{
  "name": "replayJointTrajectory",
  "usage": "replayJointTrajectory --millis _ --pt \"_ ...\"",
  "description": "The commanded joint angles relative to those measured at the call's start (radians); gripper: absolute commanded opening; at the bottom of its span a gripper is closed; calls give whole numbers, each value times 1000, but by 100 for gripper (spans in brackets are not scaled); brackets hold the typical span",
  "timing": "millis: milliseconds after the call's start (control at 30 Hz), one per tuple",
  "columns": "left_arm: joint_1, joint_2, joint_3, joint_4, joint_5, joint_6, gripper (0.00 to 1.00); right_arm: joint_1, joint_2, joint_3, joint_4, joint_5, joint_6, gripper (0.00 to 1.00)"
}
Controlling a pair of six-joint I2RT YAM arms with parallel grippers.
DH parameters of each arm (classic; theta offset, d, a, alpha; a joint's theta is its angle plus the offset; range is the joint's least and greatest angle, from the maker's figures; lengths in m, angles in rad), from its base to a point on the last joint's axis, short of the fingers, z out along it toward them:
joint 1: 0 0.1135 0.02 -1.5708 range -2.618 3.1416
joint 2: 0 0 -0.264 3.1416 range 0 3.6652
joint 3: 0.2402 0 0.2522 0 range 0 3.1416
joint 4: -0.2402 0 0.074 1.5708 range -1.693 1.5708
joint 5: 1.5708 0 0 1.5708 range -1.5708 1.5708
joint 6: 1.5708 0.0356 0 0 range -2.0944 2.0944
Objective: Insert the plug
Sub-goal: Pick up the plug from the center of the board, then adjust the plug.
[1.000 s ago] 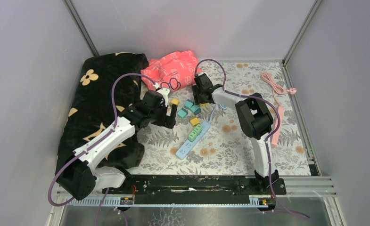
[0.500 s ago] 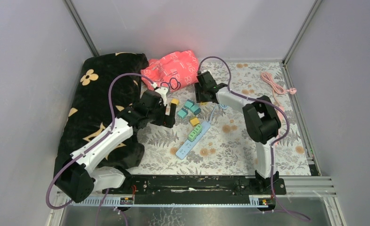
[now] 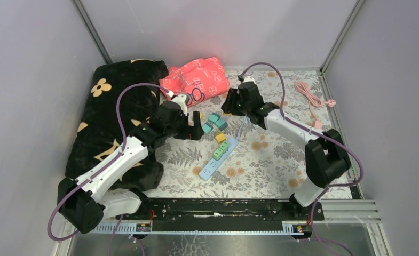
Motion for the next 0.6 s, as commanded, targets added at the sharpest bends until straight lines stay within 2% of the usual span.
replayJointTrajectory --millis 0,367,567 --pt "-55 -36 -29 180 -6 -119 100 -1 -121 -107 164 -75 167 41" --pt "-192 -6 -77 386 -134 -244 100 -1 -298 -353 387 -154 456 38" --pt "-253 -14 -128 480 -269 -268 100 -1 -332 -421 463 -188 605 37"
